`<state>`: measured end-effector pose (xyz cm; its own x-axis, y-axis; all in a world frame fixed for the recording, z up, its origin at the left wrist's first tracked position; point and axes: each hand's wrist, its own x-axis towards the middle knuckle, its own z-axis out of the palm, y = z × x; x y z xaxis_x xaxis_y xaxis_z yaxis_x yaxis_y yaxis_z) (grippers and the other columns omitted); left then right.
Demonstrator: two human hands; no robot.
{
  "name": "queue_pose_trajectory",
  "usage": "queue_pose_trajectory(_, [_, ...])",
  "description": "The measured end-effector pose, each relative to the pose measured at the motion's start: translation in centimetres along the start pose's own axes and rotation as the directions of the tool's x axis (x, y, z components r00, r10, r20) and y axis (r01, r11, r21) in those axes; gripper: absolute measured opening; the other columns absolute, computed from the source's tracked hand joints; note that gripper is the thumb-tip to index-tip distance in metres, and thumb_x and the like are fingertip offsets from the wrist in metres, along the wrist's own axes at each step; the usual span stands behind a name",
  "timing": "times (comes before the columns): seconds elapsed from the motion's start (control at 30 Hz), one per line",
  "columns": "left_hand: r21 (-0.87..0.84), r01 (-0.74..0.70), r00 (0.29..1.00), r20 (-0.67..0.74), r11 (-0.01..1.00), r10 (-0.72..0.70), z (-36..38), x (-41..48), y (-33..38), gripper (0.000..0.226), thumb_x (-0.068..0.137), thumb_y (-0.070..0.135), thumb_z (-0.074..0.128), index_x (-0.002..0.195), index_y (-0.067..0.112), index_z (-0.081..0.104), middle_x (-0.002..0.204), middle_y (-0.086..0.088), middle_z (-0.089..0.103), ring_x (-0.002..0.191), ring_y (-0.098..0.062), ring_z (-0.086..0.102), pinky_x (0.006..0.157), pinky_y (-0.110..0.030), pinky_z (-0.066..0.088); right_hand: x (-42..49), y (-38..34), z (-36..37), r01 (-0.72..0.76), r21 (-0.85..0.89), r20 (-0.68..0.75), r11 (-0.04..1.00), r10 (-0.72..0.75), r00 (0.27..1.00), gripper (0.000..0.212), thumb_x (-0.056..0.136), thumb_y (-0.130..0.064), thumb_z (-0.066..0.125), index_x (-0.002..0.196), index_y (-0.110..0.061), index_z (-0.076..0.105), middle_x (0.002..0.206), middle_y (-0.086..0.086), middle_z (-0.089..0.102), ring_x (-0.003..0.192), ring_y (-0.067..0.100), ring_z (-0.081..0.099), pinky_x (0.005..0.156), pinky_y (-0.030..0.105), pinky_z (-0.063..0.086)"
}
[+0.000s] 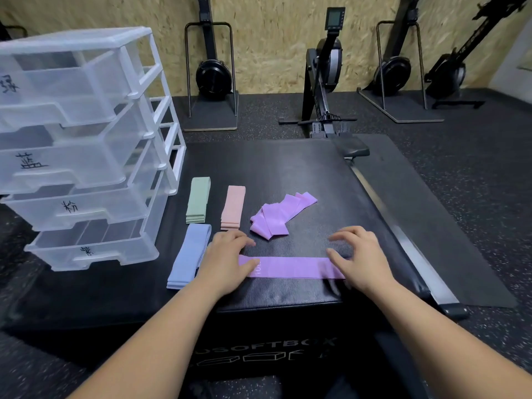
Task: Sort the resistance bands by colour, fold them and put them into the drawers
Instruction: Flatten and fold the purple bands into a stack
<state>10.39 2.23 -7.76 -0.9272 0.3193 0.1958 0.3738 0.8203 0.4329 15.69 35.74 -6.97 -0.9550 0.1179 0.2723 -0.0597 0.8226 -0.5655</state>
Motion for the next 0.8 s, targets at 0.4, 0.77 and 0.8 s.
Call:
queue_pose_trajectory(0.4, [-0.055, 0.055, 0.988, 0.150, 0.997, -0.046, 1.4, 5.6, 3.0, 0.065, 0.089, 0.042, 0.077, 0.148, 0.030, 0.052, 0.147, 0.008, 0.045, 0.138, -0.019, 0.043, 0.116, -0.042, 0.039, 7.5, -5.9, 5.2, 0.104, -0.140, 0.341, 0.985, -0.051, 0.939, 0.045, 0.091, -0.042, 0.073, 0.134, -0.036, 0.064, 0.133, -0.014, 0.061, 0.121, 0.019, 0.054, 0.092, 0.036, 0.050])
queue_pose_trajectory(0.77, [-0.088, 0.157, 0.982, 0.124, 0.984, -0.145, 2.9, 5.4, 2.3, 0.066, 0.081, 0.043, 0.085, 0.140, 0.037, 0.056, 0.143, 0.019, 0.047, 0.135, -0.013, 0.041, 0.108, -0.045, 0.044, 9.0, -7.0, 8.5, 0.017, -0.229, 0.177, 0.973, 0.025, 0.984, 0.019, 0.101, -0.047, 0.060, 0.102, -0.033, 0.074, 0.103, -0.008, 0.064, 0.097, 0.024, 0.058, 0.068, 0.036, 0.051])
queue_pose_trajectory(0.8, [-0.081, 0.157, 0.981, 0.128, 0.984, -0.146, 2.8, 5.5, 2.3, 0.067, 0.081, 0.044, 0.085, 0.141, 0.037, 0.056, 0.144, 0.019, 0.047, 0.135, -0.014, 0.041, 0.108, -0.045, 0.044, 9.4, -7.0, 8.1, 0.011, -0.206, 0.168, 0.978, 0.024, 0.986, 0.019, 0.101, -0.045, 0.061, 0.100, -0.032, 0.074, 0.101, -0.007, 0.066, 0.095, 0.024, 0.062, 0.067, 0.035, 0.051])
